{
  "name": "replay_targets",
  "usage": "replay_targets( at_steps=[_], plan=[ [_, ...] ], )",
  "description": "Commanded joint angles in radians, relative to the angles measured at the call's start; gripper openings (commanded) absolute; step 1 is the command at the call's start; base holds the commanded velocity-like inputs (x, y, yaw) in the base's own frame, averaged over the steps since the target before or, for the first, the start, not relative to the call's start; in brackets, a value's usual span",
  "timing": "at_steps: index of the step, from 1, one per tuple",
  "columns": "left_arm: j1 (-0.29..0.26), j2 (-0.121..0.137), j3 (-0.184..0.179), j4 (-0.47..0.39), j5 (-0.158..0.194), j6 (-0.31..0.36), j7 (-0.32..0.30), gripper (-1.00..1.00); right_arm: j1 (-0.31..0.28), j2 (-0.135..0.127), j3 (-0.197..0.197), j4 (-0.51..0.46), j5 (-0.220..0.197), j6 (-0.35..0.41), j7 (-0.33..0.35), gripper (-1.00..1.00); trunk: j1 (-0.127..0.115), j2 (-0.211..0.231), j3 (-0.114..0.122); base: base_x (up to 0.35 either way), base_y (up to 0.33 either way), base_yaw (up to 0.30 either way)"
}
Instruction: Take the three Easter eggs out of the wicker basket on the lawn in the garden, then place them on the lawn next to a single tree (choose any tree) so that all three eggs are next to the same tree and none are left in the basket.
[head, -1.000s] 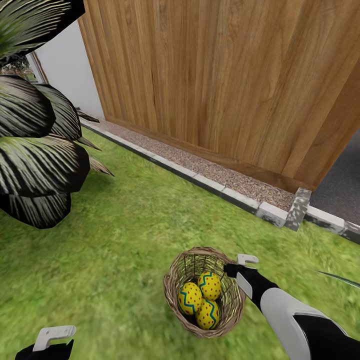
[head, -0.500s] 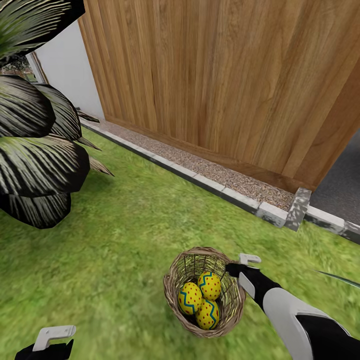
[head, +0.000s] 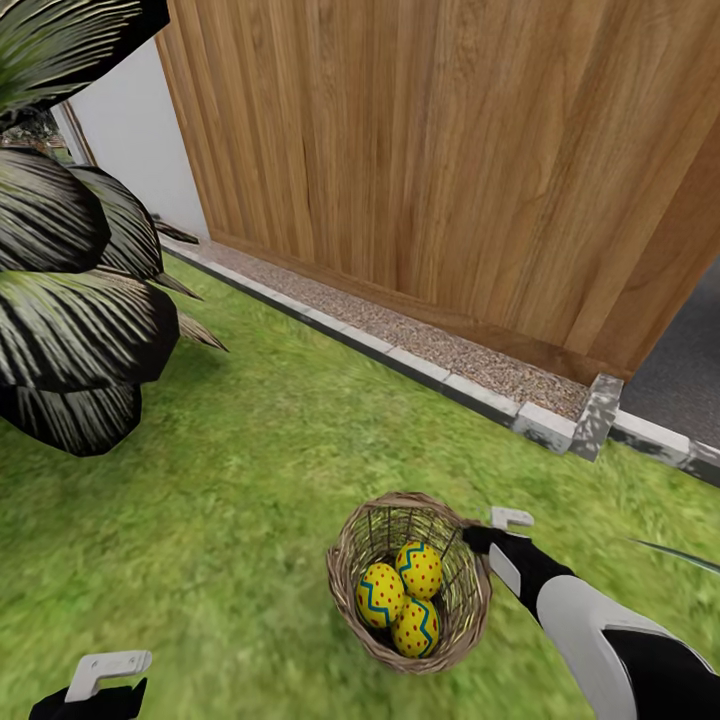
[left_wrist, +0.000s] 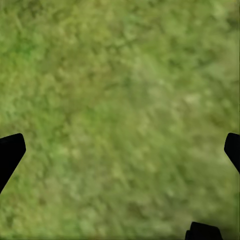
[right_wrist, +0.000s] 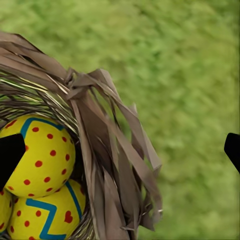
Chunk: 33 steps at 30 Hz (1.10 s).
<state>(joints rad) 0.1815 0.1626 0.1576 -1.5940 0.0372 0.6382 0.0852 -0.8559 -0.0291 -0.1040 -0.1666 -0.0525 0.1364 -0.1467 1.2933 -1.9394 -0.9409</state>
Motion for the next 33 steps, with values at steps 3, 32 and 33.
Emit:
replay_targets(
  at_steps=[3,32,33],
  plan=[
    [0.000,0.001,0.000,-0.001,0.004,0.004,0.005,1.00,0.000,0.000,0.000,-0.002,-0.007,0.005,-0.002,1.00,0.008,-0.015,-0.007,0.000,0.000,0.000],
    [0.000,0.001,0.000,-0.001,0.004,0.005,0.005,1.00,0.000,-0.003,0.003,-0.002,-0.003,0.012,-0.001,1.00,0.031,-0.057,-0.026,0.000,0.000,0.000],
    [0.000,0.001,0.000,-0.001,0.004,0.005,0.005,1.00,0.000,-0.003,0.003,-0.002,-0.003,0.013,-0.001,1.00,0.031,-0.057,-0.026,0.000,0.000,0.000]
  ],
)
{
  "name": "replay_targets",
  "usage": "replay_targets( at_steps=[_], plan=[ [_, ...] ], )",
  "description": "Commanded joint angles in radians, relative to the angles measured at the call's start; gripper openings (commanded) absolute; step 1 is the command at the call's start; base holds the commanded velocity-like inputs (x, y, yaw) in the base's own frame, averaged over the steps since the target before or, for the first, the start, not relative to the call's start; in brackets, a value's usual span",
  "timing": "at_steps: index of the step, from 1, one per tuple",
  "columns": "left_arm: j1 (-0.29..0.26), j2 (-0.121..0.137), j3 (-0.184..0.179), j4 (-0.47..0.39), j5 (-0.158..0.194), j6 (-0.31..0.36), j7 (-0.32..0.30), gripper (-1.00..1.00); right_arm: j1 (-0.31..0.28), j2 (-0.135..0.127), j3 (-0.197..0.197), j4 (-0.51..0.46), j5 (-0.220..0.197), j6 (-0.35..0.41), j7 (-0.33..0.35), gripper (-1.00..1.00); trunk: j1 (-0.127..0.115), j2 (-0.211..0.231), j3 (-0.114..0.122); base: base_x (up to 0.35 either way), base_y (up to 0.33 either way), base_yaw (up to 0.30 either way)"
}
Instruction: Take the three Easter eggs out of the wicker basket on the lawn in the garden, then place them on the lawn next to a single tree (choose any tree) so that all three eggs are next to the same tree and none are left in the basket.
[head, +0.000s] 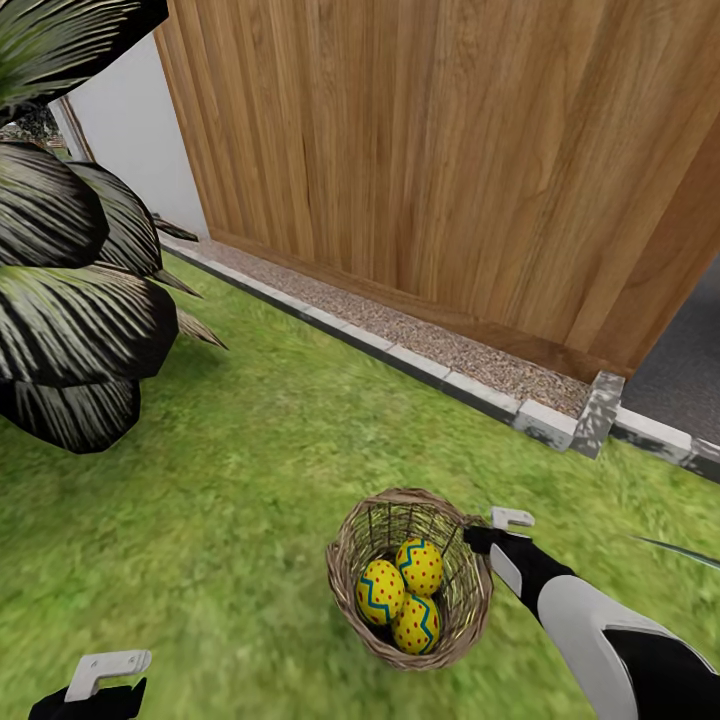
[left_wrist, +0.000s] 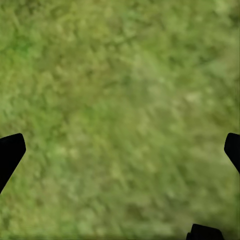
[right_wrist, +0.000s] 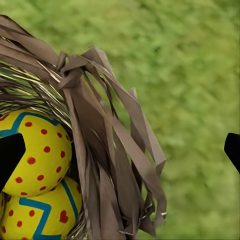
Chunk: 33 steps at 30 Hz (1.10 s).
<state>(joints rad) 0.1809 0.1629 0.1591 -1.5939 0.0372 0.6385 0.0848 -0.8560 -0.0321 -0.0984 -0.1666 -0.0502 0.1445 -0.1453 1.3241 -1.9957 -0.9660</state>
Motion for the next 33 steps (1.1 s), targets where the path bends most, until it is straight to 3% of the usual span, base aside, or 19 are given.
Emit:
replay_targets(
  at_steps=[1,4,14,20,33],
  plan=[
    [0.000,0.001,-0.001,-0.001,0.004,0.004,0.006,1.00,0.000,0.000,-0.003,-0.002,-0.005,0.006,-0.002,1.00,0.000,0.000,-0.001,0.000,0.000,0.000],
    [0.000,0.001,-0.001,-0.001,0.004,0.004,0.006,1.00,0.000,0.000,-0.003,-0.002,-0.006,0.008,-0.002,1.00,0.011,-0.021,-0.010,0.000,0.000,0.000],
    [-0.001,0.001,-0.001,-0.001,0.004,0.004,0.006,1.00,0.000,0.003,-0.003,-0.001,-0.006,0.013,-0.002,1.00,0.011,-0.021,-0.010,0.000,0.000,0.000],
    [0.000,0.001,-0.001,-0.001,0.004,0.004,0.006,1.00,0.000,0.003,-0.003,-0.001,-0.007,0.015,-0.002,1.00,0.034,-0.063,-0.029,0.000,0.000,0.000],
    [0.000,0.001,-0.001,-0.001,0.004,0.004,0.006,1.00,-0.002,0.000,-0.003,0.000,-0.011,0.016,-0.002,1.00,0.034,-0.063,-0.029,0.000,0.000,0.000]
  ],
)
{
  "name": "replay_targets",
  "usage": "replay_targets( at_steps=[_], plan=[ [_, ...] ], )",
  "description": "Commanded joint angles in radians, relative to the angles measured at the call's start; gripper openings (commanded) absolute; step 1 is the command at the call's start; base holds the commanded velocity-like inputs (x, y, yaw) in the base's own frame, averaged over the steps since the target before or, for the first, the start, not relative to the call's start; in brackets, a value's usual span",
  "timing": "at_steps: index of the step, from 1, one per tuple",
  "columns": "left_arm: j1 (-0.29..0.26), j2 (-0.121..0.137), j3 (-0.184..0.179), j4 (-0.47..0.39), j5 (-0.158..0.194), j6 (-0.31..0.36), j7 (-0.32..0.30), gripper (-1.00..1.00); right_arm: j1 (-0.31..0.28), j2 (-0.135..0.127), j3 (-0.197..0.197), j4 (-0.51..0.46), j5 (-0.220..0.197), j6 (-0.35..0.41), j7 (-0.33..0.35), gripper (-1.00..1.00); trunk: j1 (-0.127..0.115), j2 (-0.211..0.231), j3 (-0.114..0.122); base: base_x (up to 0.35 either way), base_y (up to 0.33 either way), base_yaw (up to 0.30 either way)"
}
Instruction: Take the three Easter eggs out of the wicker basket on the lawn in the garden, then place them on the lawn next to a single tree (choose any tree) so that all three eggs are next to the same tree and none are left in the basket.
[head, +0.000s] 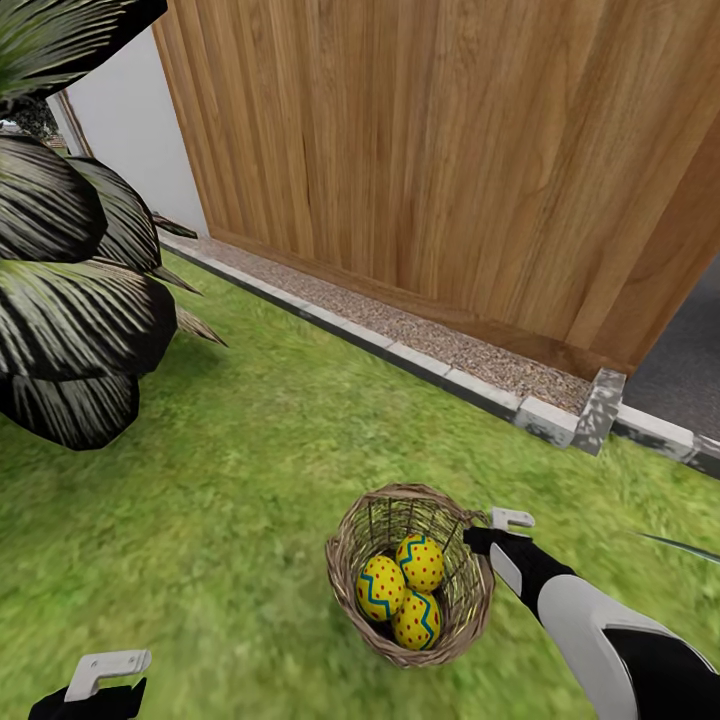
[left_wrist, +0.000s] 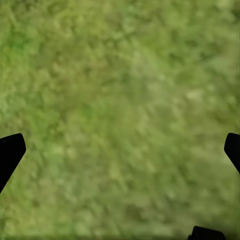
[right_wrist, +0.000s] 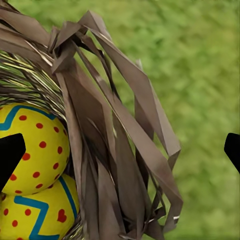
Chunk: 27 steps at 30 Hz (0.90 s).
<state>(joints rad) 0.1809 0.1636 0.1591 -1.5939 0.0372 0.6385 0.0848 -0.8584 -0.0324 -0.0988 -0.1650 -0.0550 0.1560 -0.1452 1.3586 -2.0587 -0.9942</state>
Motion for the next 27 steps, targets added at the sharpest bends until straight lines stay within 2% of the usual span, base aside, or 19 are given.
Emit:
replay_targets(
  at_steps=[1,3,4,27],
  plan=[
    [0.000,0.001,-0.001,-0.001,0.004,0.004,0.006,1.00,0.000,0.000,-0.002,-0.002,-0.006,0.005,-0.002,1.00,0.000,0.000,-0.001,0.000,0.000,0.000],
    [0.000,0.000,-0.001,-0.001,0.004,0.004,0.006,1.00,-0.001,0.000,-0.002,-0.002,-0.006,0.005,-0.002,1.00,0.000,0.000,-0.001,0.000,0.000,0.000],
    [0.000,0.000,-0.001,-0.001,0.004,0.004,0.006,1.00,-0.001,0.000,-0.002,-0.002,-0.006,0.005,-0.002,-1.00,0.000,0.000,-0.001,0.000,0.000,0.000],
    [0.000,-0.001,-0.002,-0.001,0.004,0.004,0.006,1.00,-0.004,0.001,-0.004,0.001,-0.006,0.007,-0.002,-1.00,0.000,0.000,-0.001,0.000,0.000,0.000]
  ],
)
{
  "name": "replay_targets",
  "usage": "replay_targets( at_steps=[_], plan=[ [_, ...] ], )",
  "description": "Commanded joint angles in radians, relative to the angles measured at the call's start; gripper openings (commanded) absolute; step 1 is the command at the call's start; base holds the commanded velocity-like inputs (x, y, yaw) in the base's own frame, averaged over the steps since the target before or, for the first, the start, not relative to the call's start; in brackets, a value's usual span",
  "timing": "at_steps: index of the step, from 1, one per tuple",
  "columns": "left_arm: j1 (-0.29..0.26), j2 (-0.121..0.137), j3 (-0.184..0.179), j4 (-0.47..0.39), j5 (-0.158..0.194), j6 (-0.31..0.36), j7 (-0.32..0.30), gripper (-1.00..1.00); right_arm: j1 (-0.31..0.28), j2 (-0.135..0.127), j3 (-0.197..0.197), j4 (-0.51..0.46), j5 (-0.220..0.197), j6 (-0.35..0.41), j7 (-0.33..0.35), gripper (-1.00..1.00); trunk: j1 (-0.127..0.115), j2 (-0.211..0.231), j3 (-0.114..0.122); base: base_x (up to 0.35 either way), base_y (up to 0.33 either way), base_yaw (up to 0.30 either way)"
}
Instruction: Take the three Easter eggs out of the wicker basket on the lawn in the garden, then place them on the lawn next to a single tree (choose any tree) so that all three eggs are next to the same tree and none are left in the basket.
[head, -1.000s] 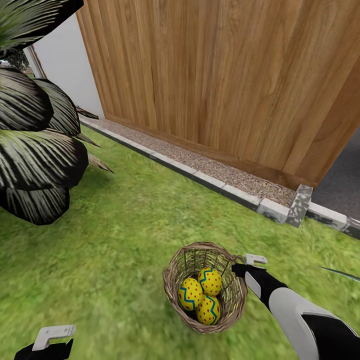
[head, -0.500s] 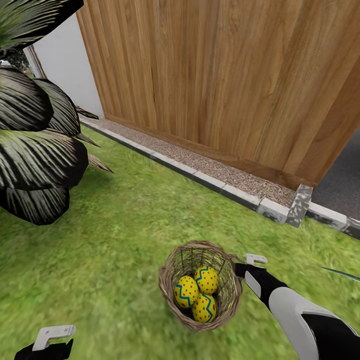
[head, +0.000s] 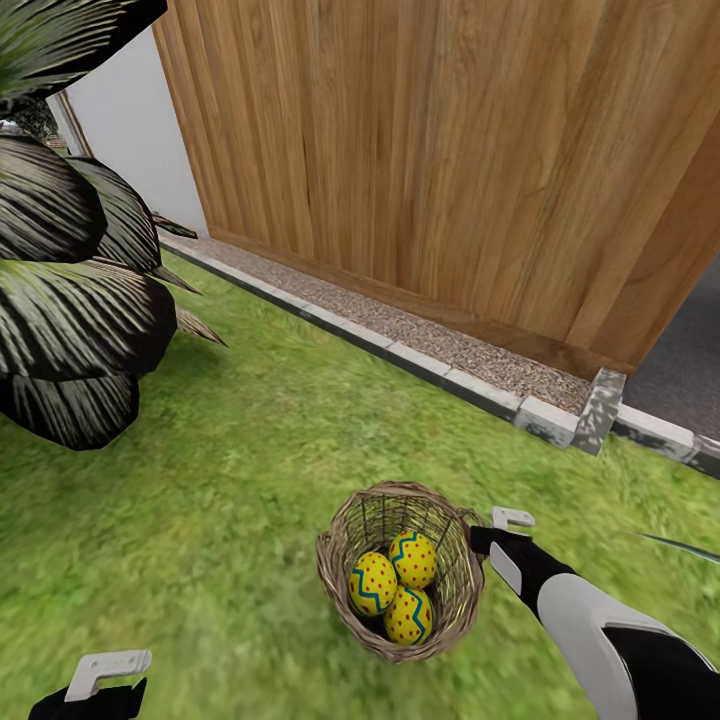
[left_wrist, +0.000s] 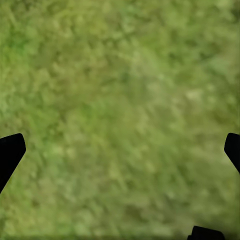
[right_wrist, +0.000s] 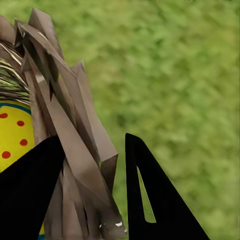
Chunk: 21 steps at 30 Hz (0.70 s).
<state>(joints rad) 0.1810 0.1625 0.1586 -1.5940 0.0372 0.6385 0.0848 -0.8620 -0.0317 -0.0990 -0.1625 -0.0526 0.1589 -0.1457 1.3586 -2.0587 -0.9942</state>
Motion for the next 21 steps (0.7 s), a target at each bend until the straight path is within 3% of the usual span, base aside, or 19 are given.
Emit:
replay_targets(
  at_steps=[1,21],
  plan=[
    [0.000,0.001,-0.001,-0.001,0.004,0.004,0.006,1.00,0.000,0.001,-0.004,-0.002,-0.009,0.005,-0.002,-1.00,0.000,0.000,-0.001,0.000,0.000,0.000],
    [-0.011,0.001,-0.001,0.011,-0.001,0.006,0.013,1.00,0.002,0.012,0.001,-0.001,-0.008,0.002,-0.002,-1.00,-0.069,0.126,0.056,0.000,0.000,0.000]
  ],
)
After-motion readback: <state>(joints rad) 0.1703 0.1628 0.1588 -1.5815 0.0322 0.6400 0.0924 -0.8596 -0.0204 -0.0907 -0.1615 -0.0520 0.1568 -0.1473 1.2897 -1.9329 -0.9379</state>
